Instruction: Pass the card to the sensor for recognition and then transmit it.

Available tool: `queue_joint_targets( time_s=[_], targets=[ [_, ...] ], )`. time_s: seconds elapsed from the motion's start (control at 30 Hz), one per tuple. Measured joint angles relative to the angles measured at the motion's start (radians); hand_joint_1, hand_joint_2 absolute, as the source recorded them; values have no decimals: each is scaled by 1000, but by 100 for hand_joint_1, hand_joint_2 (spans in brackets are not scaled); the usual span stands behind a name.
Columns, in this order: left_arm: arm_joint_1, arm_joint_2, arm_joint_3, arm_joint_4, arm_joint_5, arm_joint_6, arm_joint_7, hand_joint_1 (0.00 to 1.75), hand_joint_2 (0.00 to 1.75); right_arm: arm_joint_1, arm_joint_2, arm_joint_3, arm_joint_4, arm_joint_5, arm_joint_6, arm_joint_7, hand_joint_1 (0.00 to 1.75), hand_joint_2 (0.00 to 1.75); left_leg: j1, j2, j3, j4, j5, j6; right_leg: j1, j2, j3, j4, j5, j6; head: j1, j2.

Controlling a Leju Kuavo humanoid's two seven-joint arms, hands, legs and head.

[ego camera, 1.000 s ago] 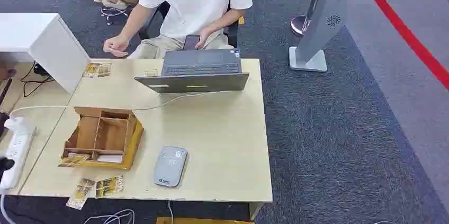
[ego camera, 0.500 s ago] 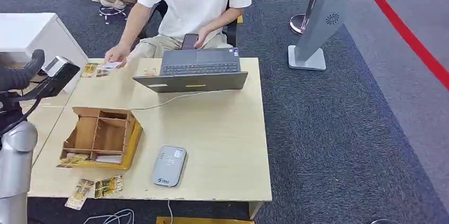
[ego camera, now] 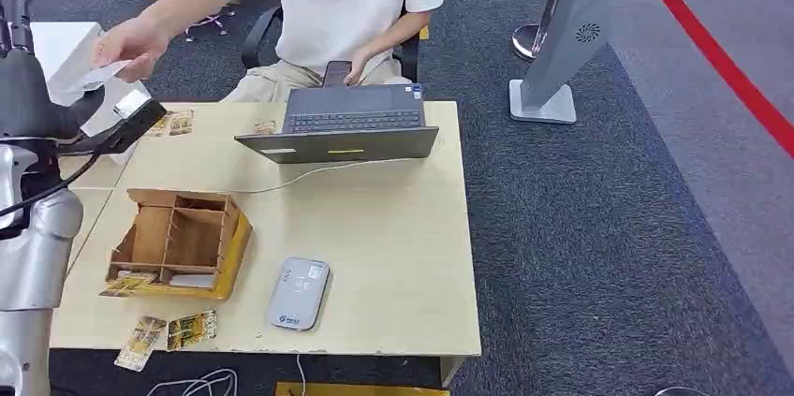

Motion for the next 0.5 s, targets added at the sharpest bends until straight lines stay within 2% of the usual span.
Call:
queue_joint_targets(
  time_s=[0.1,0.13,0.17,0.33,0.5],
  targets=[
    [-2,0,-11,17,2,0,-4,19,175,0,0,0,0,0,0,-1,0,175,0,0,0,0,0,0,0,0,0,0,0,0,0,0],
    [-2,0,-15,21,2,0,-5,175,175,0,0,0,0,-1,0,-2,0,175,0,0,0,0,0,0,0,0,0,0,0,0,0,0],
    [-3,-1,-18,26,3,0,-6,175,0,0,0,0,0,-1,0,-2,0,175,0,0,0,0,0,0,0,0,0,0,0,0,0,0],
    [-10,-1,-32,50,31,-32,-26,175,0,1,0,0,0,-1,0,-3,0,175,0,0,0,0,0,0,0,0,-1,0,0,0,0,0],
    [-27,-12,-42,74,69,-23,-28,175,0,2,-1,0,0,2,0,-3,0,175,0,0,0,0,0,0,0,0,-1,0,0,0,0,0]
  ],
)
